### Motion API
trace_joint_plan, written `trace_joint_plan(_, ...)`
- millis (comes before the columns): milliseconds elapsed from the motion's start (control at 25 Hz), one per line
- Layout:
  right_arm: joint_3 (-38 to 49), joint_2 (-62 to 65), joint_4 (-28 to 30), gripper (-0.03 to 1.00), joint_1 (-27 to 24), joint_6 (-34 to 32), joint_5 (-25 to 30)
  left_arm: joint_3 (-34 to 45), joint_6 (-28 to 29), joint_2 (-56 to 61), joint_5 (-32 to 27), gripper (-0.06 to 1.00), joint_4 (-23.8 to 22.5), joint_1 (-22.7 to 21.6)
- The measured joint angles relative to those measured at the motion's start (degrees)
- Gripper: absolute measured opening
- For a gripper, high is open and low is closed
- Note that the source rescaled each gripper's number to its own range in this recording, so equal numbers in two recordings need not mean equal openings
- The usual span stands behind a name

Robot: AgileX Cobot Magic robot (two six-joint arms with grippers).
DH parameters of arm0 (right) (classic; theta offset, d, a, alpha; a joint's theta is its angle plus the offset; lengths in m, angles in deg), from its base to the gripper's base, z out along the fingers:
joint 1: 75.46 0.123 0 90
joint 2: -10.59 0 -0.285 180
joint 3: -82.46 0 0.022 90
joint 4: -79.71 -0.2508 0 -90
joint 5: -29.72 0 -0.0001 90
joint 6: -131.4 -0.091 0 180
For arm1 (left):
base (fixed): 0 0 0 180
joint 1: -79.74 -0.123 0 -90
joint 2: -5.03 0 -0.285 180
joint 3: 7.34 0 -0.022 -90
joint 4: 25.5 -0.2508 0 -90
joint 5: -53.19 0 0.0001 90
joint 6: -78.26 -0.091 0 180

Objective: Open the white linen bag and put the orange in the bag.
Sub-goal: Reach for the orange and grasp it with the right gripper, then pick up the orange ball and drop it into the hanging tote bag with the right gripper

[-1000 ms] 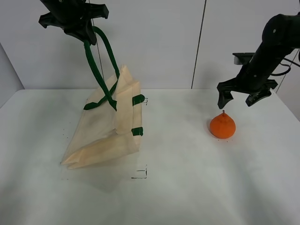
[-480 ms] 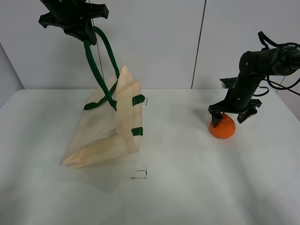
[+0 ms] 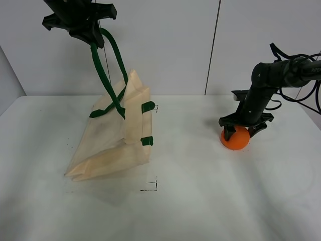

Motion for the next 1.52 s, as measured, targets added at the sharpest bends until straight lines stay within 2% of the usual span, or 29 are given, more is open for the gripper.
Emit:
trace_joint_plan(80,-0.2,0.1,0.0,0.16,0.0,0.0,0.3,0.0,0.0,0.0,0.0,0.0,0.0,0.0)
trace_joint_plan(120,-0.3,0.5,0.0,0.03,0.0,0.0,0.3,0.0,0.0,0.0,0.0,0.0,0.0,0.0)
trace_joint_plan(160,-0.4,0.9,0.0,0.0,0.0,0.0,0.4,0.0,-0.2,0.0,0.0,0.0,0.0,0.0)
trace_joint_plan(280,-0.4,3.1,-0.9,0.02,0.0,0.0,1.0,0.0,-0.9,0.0,0.0,0.0,0.0,0.0)
trace_joint_plan(400,-0.4,7.2,-4.6,0.02,0.0,1.5,1.5,0.0,-1.0,0.0,0.0,0.0,0.0,0.0)
trace_joint_plan(720,-0.7,17.7,-28.6,0.02,0.5,12.8,2.7,0.0,-1.1,3.1,0.0,0.0,0.1,0.0)
trace_joint_plan(920,-5.0,17.5,-38.2,0.02,6.5,16.2,3.7,0.0,-1.1,4.3,0.0,0.0,0.1,0.0)
trace_joint_plan(1200,-10.2,16.0,-40.9,0.02,17.9,14.9,-2.8,0.0,-1.1,4.3,0.0,0.0,0.2,0.0)
trace_joint_plan(1360,-10.2,10.8,-40.9,0.02,20.6,12.9,-4.6,0.0,-1.2,4.3,0.0,0.0,0.2,0.0)
trace_joint_plan(1520,-10.2,6.3,-40.9,0.02,20.7,11.6,-7.7,0.0,-1.2,4.3,0.0,0.0,0.2,0.0)
